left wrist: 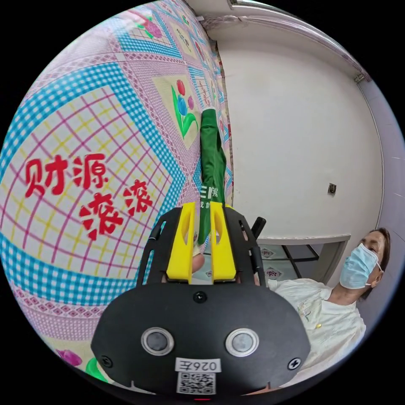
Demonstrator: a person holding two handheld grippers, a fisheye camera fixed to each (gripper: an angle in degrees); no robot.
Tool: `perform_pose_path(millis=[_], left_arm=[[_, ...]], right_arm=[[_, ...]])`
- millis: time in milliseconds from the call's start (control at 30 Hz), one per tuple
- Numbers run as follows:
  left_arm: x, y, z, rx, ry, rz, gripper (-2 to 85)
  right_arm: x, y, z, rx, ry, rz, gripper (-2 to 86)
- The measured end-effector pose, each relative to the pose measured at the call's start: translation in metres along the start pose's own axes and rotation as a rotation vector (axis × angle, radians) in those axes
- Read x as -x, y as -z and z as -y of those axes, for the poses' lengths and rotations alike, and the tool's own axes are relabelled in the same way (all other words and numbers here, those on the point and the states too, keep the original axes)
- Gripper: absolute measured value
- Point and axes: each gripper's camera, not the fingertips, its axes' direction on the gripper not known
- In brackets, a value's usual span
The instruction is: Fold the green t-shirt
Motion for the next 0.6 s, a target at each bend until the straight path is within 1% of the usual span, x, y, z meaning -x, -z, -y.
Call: perform_pose_path(millis=[67,100,167,200,233,300,367,400,467,500,567,600], left_arm=[[0.015,0.017,-0.031,-0.031,0.023,0.011,4.8],[0.019,0.021,-0.039,-0.039,0.030,0.011,4.2],[0.034,0.040,-0.072,-0.077,0.054,0.007,1.5],[0.037,0.045,-0.080,-0.091,0.053,0.010,0.7],[0.042,0.058,-0.097,-0.127,0.048,0.026,0.0],[0.048,0.080,-0.123,-0.182,0.031,0.063,-0.6],[0.049,0.115,-0.160,-0.272,-0.004,0.114,-0.9],[0.048,0.126,-0.170,-0.304,-0.018,0.131,-0.9],[0.030,0.170,-0.212,-0.443,-0.109,0.219,-1.0],[0.023,0.182,-0.223,-0.475,-0.140,0.253,-1.0],[-0.012,0.224,-0.268,-0.597,-0.265,0.455,-1.0],[-0.022,0.233,-0.280,-0.629,-0.297,0.518,-1.0]], right_arm=[[0.034,-0.053,-0.010,0.052,0.074,0.006,-0.1],[0.040,-0.068,-0.013,0.075,0.084,0.006,-0.1],[0.051,-0.126,-0.027,0.198,0.084,-0.006,-0.5],[0.053,-0.135,-0.032,0.213,0.081,-0.029,-0.7],[0.059,-0.135,-0.043,0.156,0.067,-0.072,-0.8],[0.067,-0.131,-0.058,0.112,0.053,-0.089,-0.9],[0.090,-0.105,-0.085,-0.036,0.051,-0.117,-0.9],[0.098,-0.096,-0.093,-0.081,0.054,-0.129,-0.9],[0.140,-0.058,-0.126,-0.267,0.074,-0.165,-0.9],[0.154,-0.049,-0.135,-0.317,0.088,-0.174,-0.9],[0.208,-0.016,-0.176,-0.518,0.139,-0.225,-0.9],[0.222,-0.009,-0.186,-0.566,0.149,-0.235,-0.9]])
